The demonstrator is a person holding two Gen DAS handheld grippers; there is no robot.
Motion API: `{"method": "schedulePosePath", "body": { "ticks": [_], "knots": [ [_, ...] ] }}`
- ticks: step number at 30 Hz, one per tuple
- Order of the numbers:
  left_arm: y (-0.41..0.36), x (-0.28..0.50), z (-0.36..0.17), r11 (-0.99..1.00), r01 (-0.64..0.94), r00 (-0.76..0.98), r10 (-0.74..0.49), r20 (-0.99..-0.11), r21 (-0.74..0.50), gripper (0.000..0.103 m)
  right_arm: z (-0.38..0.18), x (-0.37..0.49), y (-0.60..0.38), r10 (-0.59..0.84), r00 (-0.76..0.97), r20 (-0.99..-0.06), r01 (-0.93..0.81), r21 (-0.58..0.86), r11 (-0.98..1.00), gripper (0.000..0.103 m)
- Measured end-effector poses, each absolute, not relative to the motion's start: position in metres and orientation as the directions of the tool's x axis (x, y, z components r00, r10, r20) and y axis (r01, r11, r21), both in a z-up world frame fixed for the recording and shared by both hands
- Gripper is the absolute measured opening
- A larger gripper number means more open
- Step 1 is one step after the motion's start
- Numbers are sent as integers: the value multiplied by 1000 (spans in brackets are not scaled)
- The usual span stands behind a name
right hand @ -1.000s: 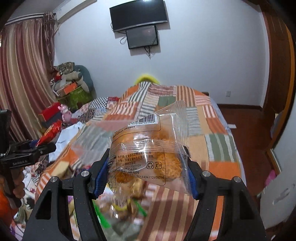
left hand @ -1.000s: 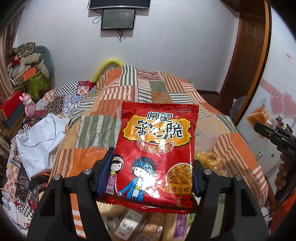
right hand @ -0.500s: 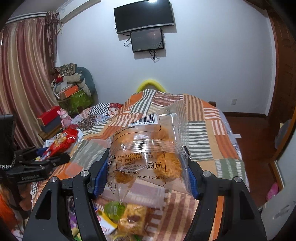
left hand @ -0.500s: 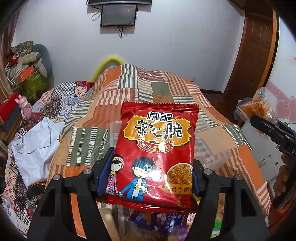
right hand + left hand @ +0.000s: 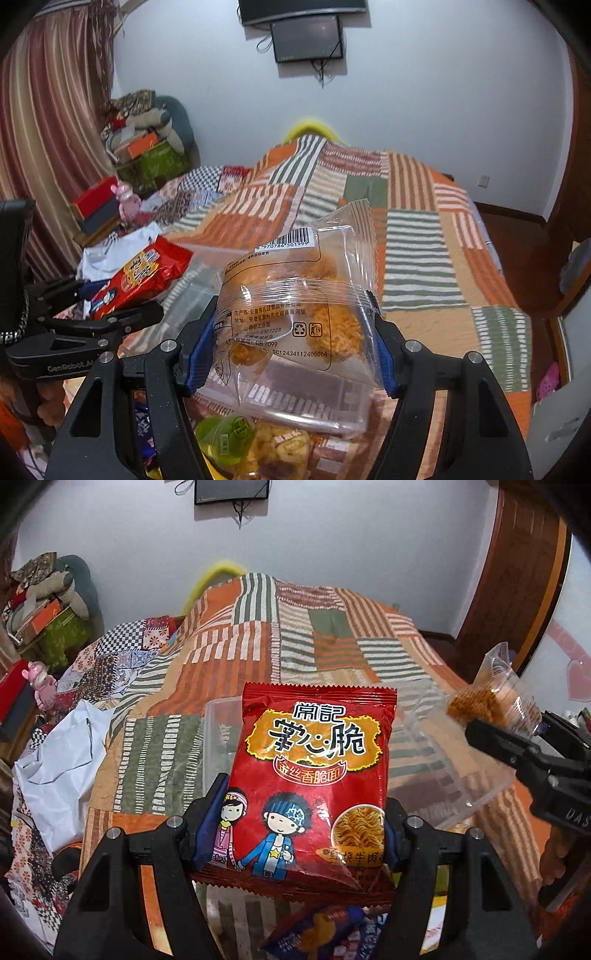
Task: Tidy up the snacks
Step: 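Carry both bags over the clear box and open both grippers to drop them, then move both grippers back over the snack pile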
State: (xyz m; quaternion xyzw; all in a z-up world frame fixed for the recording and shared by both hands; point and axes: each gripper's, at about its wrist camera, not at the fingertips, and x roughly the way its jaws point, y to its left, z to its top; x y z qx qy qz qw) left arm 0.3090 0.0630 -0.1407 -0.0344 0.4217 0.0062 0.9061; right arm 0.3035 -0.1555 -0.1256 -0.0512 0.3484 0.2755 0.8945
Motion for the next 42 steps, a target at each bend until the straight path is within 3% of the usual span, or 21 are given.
{"method": "schedulePosePath", "body": {
  "ticks": [16, 26, 30, 42],
  "knots": [
    [48, 333, -168, 1000, 17, 595, -1, -804, 11, 68, -156, 324, -143, 403, 498, -768, -541, 88, 836, 69],
    [55, 336, -174, 999, -2, 563, -43, -826, -53, 70, -149, 318, -136, 395, 530, -750, -562, 39, 826, 71],
    [53, 331, -169, 998, 4, 567, -49, -822, -57, 84, -147, 315, -139, 395, 534, -748, -560, 38, 827, 71],
    [54, 286, -130, 999, 15, 640, -39, -767, -38, 84, -116, 289, -159, 440, 567, -696, -550, 79, 832, 72]
  ]
}}
